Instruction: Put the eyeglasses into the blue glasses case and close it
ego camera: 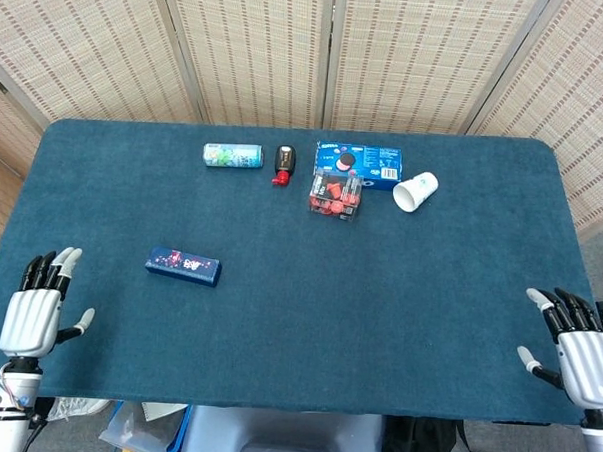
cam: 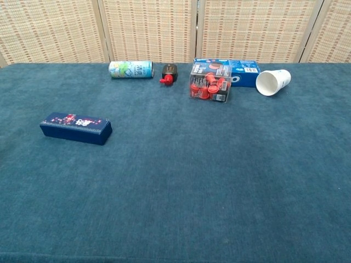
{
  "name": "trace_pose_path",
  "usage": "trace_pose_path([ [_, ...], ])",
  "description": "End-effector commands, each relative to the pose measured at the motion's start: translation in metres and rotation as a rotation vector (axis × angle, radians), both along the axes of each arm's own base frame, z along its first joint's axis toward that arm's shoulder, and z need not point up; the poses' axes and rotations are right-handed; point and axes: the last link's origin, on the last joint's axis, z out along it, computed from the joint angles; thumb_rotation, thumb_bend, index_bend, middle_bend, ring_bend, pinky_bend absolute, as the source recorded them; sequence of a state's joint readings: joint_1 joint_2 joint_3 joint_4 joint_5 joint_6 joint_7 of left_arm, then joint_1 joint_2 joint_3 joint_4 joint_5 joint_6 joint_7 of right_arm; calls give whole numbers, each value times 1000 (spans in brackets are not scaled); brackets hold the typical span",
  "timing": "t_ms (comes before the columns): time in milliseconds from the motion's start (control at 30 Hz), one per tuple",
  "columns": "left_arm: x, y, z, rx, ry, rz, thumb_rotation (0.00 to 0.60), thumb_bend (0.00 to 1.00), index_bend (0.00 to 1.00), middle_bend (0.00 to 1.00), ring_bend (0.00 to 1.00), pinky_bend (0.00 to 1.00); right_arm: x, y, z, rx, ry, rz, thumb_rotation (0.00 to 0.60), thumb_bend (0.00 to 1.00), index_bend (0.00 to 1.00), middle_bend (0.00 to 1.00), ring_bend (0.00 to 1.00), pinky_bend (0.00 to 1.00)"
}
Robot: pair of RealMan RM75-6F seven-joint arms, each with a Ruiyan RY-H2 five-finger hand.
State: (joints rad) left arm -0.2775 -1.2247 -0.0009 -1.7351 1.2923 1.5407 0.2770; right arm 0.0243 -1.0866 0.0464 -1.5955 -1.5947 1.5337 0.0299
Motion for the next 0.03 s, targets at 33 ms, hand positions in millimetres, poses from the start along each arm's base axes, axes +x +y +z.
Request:
trace_pose_path([
  [33,2,-6,1,-3,6,-5,600,271,17,0,0,0,0,-2,-1,3,-2,0,600,214,122,177,100,107],
])
